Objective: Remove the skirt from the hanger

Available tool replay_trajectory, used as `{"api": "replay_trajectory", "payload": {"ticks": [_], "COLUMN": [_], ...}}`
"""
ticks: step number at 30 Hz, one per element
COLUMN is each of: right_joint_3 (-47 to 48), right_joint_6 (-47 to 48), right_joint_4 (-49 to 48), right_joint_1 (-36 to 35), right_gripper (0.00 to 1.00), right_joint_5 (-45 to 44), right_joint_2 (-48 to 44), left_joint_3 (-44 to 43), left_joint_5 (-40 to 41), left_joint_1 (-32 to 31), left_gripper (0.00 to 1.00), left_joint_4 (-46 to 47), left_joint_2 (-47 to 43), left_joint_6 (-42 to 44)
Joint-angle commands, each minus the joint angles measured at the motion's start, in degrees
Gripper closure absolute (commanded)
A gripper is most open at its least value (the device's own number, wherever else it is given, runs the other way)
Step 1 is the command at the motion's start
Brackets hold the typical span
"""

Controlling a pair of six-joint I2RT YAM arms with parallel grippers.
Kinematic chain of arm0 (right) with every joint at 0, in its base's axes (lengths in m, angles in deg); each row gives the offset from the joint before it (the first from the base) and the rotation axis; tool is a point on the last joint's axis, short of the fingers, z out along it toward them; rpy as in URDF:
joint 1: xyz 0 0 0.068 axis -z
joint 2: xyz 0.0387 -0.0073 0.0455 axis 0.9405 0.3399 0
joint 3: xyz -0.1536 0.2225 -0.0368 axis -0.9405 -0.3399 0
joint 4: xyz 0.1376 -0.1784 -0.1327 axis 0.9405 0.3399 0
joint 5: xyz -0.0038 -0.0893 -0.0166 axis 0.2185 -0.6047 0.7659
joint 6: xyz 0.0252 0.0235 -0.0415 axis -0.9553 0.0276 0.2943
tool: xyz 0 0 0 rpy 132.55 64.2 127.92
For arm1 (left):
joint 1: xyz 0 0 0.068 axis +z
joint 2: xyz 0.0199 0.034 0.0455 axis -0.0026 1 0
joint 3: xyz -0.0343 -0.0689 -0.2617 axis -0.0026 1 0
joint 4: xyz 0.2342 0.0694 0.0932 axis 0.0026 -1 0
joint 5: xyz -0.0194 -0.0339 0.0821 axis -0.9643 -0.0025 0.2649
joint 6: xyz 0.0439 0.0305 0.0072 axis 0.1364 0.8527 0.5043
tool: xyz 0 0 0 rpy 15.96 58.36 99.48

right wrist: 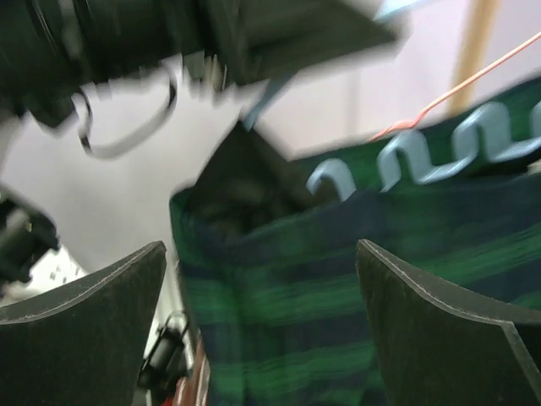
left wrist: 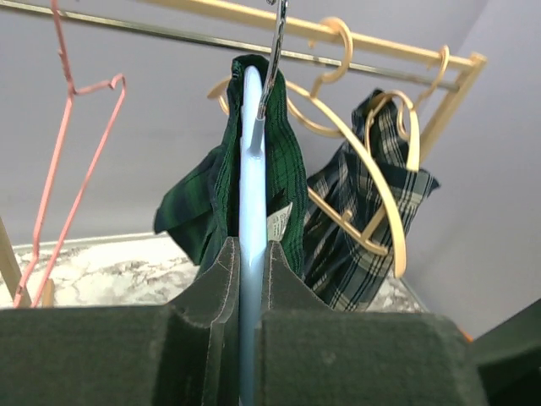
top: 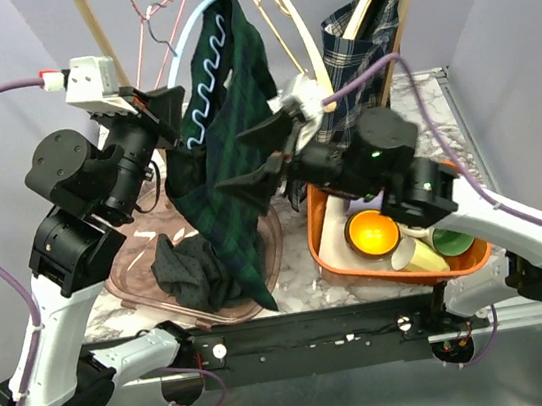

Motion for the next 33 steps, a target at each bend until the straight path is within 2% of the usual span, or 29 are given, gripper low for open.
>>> {"api": "replay_trajectory", "payload": {"ticks": [1, 4, 8, 13, 14, 16, 17, 19, 23, 28, 33], "right_joint_3": [-1.0, -4.1, -9.4, -10.5, -10.5, -11.6, -12.3, -14.6, -20.2, -30.9, -38.1], "right_joint_6": [-1.4, -2.6, -4.1, -2.6, -2.7, -3.8, -4.3, -6.4, -7.7, -7.7, -8.0], "right_joint_4": [3.2, 0.6, -7.5, -11.1, -11.5, -12.1, -12.8, -12.6, -10.0, -13.4, -13.5], "right_joint_1": [-3.9, -5.5, -7.4, -10.5, -10.8, -11.2, -11.4, -11.5, -12.6, -12.6, -12.6], "right_gripper": [0.0, 0.0, 0.0, 0.03, 0.15, 0.5, 0.78, 0.99, 0.99, 0.99, 0.99], "right_joint_5": [0.1, -4.6, -11.2, -21.4, -22.1, -23.6, -23.9, -24.0, -21.5, -17.0, -18.1], "right_joint_2": [5.2, 6.6, 7.8, 11.9, 13.3, 14.0, 14.1, 13.6, 11.3, 6.0, 3.7], "left_joint_3": [-4.8, -5.1, -5.0, -4.1, -4.2, -3.6, -3.2, -3.2, -8.5, -12.5, -16.7], "left_joint_5": [5.9, 8.8, 12.2, 13.3, 13.5, 13.9, 14.0, 14.3, 17.1, 17.4, 17.1], "left_joint_1": [-0.1, -0.2, -0.2, -0.2, -0.2, -0.2, -0.2, -0.2, -0.1, -0.2, -0.2], "left_gripper": [1.0, 1.0, 1.0, 1.0, 1.0, 1.0, 1.0, 1.0, 1.0, 1.0, 1.0], "left_joint_4": [12.7, 13.7, 14.3, 15.4, 15.4, 15.9, 16.3, 16.7, 14.2, 13.1, 10.4], "left_joint_2": [-0.3, -0.7, -0.9, -1.3, -1.4, -1.9, -2.0, -1.9, 0.7, 2.6, 3.8], "left_joint_6": [1.6, 3.0, 3.5, 3.0, 2.8, 2.6, 3.2, 4.4, 8.7, 12.9, 13.1]}}
